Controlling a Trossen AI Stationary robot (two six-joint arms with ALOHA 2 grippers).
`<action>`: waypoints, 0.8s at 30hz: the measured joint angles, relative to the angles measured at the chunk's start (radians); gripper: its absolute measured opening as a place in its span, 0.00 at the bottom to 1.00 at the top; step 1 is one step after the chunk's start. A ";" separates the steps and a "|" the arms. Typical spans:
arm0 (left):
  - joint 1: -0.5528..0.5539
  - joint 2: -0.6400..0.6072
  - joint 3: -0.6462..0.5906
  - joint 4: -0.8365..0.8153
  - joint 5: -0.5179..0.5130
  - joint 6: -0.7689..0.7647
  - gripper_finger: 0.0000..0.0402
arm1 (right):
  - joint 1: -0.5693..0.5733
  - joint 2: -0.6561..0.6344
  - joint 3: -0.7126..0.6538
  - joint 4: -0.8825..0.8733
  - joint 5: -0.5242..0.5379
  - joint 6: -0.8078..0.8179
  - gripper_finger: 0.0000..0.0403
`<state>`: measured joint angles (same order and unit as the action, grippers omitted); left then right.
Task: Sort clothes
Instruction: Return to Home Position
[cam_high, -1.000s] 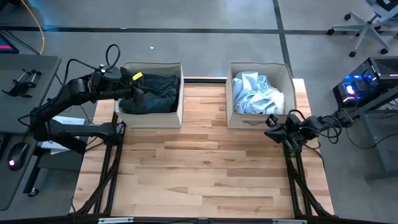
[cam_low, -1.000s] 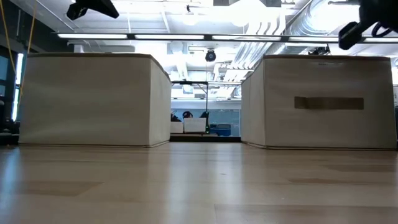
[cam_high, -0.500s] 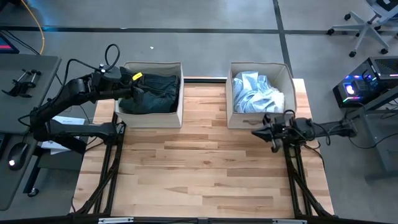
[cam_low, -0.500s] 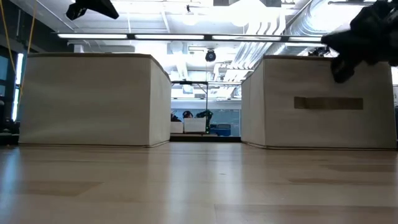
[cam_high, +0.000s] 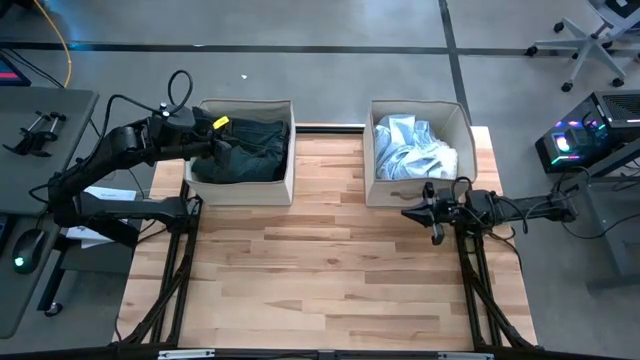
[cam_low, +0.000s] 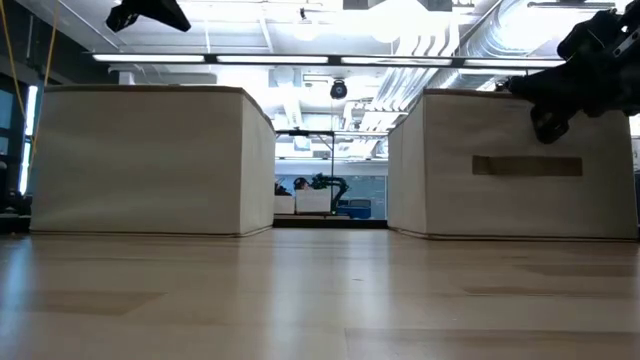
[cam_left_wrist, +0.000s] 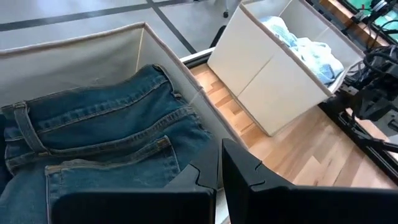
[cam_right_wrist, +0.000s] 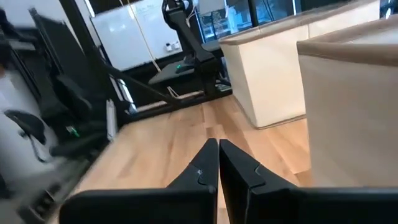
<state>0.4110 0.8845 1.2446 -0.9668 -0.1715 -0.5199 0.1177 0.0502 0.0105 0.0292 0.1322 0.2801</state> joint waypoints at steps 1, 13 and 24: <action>0.000 0.000 0.000 0.000 0.000 0.001 0.00 | 0.000 0.002 0.000 0.000 0.003 -0.039 0.00; -0.034 -0.090 -0.046 0.337 0.190 0.268 0.00 | 0.000 0.002 0.000 0.002 0.003 -0.153 0.00; -0.081 -0.370 -0.375 0.760 0.376 0.288 0.00 | 0.000 0.002 0.000 0.002 0.003 -0.150 0.00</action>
<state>0.3303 0.5146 0.8700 -0.2064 0.2050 -0.2324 0.1177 0.0517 0.0109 0.0310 0.1349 0.1303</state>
